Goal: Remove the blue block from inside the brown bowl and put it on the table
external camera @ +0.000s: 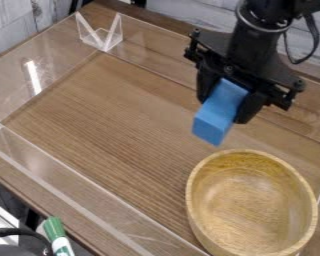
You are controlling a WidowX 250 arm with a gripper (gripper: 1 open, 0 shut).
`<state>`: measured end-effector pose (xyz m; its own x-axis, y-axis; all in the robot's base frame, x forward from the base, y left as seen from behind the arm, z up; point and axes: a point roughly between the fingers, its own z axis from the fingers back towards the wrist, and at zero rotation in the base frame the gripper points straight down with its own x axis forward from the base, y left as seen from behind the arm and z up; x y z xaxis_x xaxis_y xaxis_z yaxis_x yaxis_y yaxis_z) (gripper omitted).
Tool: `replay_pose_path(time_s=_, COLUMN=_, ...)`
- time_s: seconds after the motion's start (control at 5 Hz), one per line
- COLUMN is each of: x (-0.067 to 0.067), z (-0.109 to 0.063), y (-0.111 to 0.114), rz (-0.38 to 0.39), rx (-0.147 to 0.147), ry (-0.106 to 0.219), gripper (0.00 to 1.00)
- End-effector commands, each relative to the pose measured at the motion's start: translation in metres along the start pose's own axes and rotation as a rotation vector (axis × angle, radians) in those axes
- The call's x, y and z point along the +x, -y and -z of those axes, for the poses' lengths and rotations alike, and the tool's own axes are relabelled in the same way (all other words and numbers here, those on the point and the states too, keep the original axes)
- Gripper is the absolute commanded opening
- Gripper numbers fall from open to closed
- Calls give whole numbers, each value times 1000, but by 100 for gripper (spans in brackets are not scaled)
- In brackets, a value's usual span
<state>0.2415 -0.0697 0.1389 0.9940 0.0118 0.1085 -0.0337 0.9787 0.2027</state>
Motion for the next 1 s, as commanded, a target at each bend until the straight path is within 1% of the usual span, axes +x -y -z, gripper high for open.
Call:
replay_pose_path(time_s=0.0, x=1, z=-13, y=-2, rz=-17, rx=-11, ry=61, gripper=0)
replay_pose_path(time_s=0.2, x=0, z=-13, y=-16, rz=-20, rx=-1, ry=60, gripper=0)
replay_pose_path(time_s=0.4, x=-2, z=-12, y=-33, rz=-43, rx=10, ry=59, gripper=0)
replay_pose_path(time_s=0.6, x=-4, z=-5, y=-62, rz=-103, rx=21, ry=50, gripper=0)
replay_pose_path(time_s=0.8, x=-5, z=5, y=-94, rz=-147, rx=31, ry=40, gripper=0)
